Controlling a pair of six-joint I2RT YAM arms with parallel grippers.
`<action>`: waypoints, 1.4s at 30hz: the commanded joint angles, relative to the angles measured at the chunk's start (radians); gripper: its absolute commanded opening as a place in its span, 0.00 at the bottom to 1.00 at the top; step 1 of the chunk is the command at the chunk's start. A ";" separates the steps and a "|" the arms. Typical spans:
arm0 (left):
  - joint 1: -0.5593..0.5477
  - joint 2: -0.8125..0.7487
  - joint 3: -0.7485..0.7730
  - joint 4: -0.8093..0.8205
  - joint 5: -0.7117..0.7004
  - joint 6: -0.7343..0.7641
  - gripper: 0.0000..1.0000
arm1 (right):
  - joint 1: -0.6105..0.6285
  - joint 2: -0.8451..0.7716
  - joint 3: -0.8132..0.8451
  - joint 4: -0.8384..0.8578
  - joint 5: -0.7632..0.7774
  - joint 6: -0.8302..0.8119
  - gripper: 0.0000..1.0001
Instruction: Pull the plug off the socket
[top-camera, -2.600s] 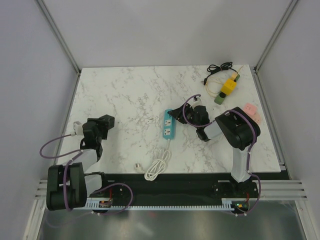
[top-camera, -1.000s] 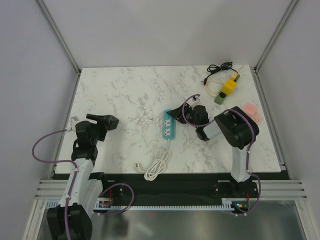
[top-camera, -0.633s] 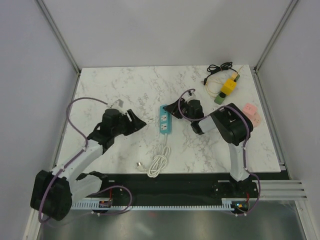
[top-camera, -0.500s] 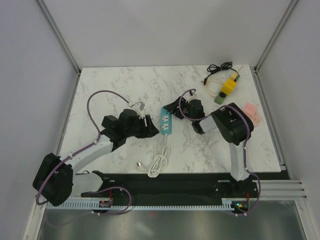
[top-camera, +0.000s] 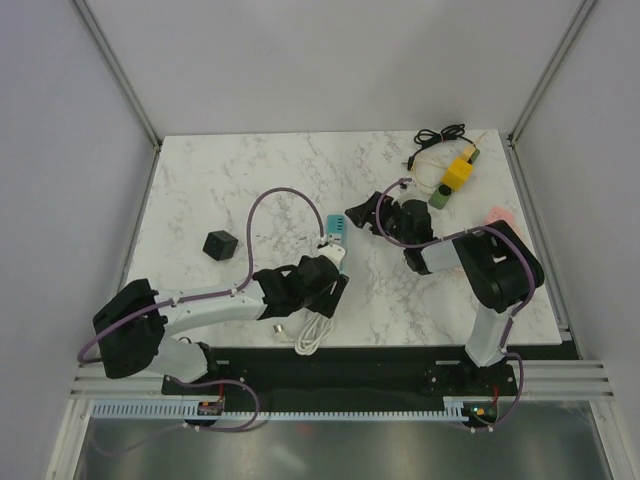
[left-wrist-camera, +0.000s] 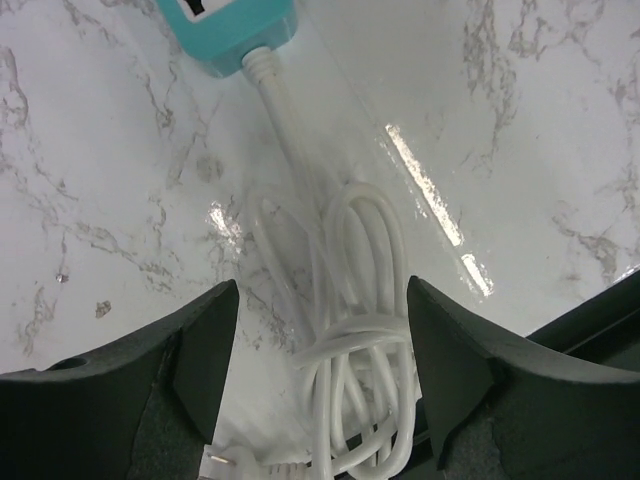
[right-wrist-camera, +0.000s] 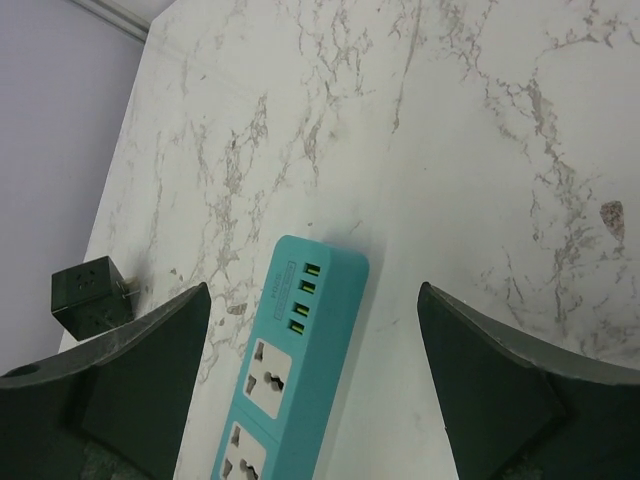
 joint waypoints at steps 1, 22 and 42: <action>-0.034 0.009 0.011 -0.082 -0.103 -0.017 0.75 | -0.015 -0.024 -0.030 0.050 0.008 -0.025 0.92; -0.013 0.368 0.247 -0.237 -0.317 -0.057 0.02 | -0.056 -0.013 -0.082 0.142 -0.032 0.033 0.91; 0.283 0.625 0.547 0.182 -0.448 0.759 0.02 | -0.135 0.007 -0.113 0.211 -0.056 0.110 0.91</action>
